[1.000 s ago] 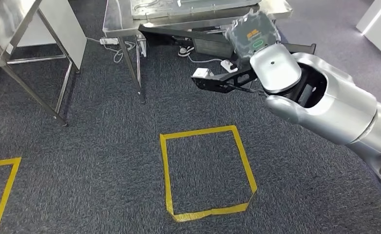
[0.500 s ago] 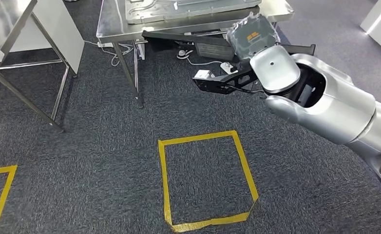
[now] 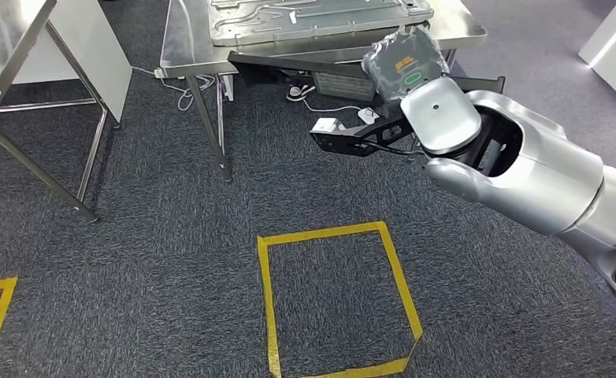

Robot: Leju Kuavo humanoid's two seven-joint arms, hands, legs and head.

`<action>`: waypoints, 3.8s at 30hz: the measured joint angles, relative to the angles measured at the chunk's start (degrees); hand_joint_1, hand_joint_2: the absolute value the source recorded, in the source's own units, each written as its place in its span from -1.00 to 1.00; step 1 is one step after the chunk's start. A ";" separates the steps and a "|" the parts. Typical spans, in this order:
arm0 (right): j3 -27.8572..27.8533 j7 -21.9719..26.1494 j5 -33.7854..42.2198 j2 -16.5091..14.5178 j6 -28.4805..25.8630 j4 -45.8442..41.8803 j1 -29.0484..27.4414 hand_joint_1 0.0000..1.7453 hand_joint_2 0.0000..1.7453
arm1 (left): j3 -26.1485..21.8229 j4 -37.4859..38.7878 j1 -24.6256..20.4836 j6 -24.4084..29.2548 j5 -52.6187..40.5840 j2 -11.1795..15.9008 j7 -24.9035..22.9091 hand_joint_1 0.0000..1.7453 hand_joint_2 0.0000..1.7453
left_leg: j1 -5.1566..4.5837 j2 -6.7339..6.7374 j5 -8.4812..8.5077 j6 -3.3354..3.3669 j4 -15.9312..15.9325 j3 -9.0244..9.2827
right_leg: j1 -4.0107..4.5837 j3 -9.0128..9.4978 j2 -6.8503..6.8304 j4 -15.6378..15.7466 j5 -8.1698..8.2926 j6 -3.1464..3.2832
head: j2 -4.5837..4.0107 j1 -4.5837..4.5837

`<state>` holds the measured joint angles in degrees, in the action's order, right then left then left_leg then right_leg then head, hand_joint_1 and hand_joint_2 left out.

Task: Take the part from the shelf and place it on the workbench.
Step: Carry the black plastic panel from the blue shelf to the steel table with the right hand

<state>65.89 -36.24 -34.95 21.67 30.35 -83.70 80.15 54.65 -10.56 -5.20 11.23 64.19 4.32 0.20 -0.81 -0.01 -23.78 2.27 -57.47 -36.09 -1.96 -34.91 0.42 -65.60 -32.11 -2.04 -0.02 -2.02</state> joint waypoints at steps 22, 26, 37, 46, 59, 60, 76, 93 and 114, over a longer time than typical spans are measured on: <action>1.13 0.25 -1.80 -3.01 -0.52 1.63 0.37 1.00 1.00 | 0.87 0.00 0.18 -0.58 0.05 0.29 -0.21 -1.00 -1.00 | 1.78 -0.35 -0.19 -3.71 -6.55 -3.86 | 0.43 2.12 0.02 6.72 4.97 2.17 | 0.00 -0.47; 1.17 0.70 -2.96 -4.18 -1.14 2.50 0.94 1.00 1.00 | 0.95 0.00 -0.08 -0.72 0.27 0.55 -0.45 -1.00 -1.00 | 0.87 -0.21 0.62 -2.54 -0.59 -1.10 | 0.14 2.75 0.18 6.95 4.04 0.79 | 0.00 -0.51; 1.42 2.88 -4.26 -8.50 -0.58 5.78 2.60 1.00 1.00 | 0.99 0.00 -0.05 -1.12 0.11 0.50 -0.05 -1.00 -1.00 | 0.51 -0.82 -3.36 -0.23 -0.44 3.42 | 0.95 -5.52 -0.19 -1.62 6.79 1.52 | 0.00 -0.07; 2.00 3.11 -4.10 -10.87 0.40 6.95 4.18 1.00 1.00 | 1.05 0.00 0.04 -0.32 0.69 -0.07 -0.37 -1.00 -1.00 | 0.79 -0.61 -7.70 -2.88 -8.95 -0.63 | 1.03 -1.11 0.01 6.13 7.28 3.32 | 0.00 -0.55; 2.53 2.79 -3.71 -11.26 0.95 7.43 5.21 1.00 1.00 | 1.06 0.00 0.06 -0.15 0.67 -0.27 -0.09 -1.00 -1.00 | 0.97 -0.18 0.57 -1.46 -0.07 -0.64 | 0.59 2.86 0.26 5.50 2.67 0.94 | 0.00 -0.47; 2.52 2.76 -3.70 -11.25 0.93 7.45 5.34 1.00 1.00 | 1.07 0.00 0.08 -0.15 0.67 -0.29 -0.08 -1.00 -1.00 | 1.03 -0.09 0.39 -1.03 0.28 -0.03 | 0.70 1.69 0.16 3.11 1.68 0.92 | 0.00 -0.37; 2.24 0.31 -2.12 -9.83 1.55 7.12 6.09 1.00 1.00 | 1.13 0.00 0.08 -0.48 0.48 -0.39 0.82 -1.00 -1.00 | 0.83 -0.35 -7.57 -2.76 -6.71 1.39 | 1.16 -1.25 0.19 6.67 8.21 3.44 | 0.00 -0.30; 1.78 -0.17 -1.11 -7.56 2.18 5.46 6.69 1.00 1.00 | 1.25 0.00 0.14 -0.43 0.43 0.19 0.94 -1.00 -1.00 | 0.53 -0.04 -0.31 0.12 1.23 1.89 | 1.34 -3.27 0.11 -4.08 0.32 1.32 | 0.00 -0.03; 0.92 -0.44 0.64 -5.15 2.28 1.78 5.91 1.00 1.00 | 2.03 0.01 0.17 -0.13 0.61 1.10 0.38 -1.00 -1.00 | 0.76 -0.32 -0.29 -2.58 -6.09 -2.60 | 1.50 2.21 0.61 6.52 5.20 3.56 | 0.00 -0.31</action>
<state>66.81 -36.68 -34.31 16.51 32.63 -81.93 86.06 56.69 -10.55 -5.03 11.10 64.80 5.43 0.58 -0.05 -0.33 -24.07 -0.32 -63.56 -38.69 -0.46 -32.70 1.03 -59.08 -26.91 1.52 -0.02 -2.33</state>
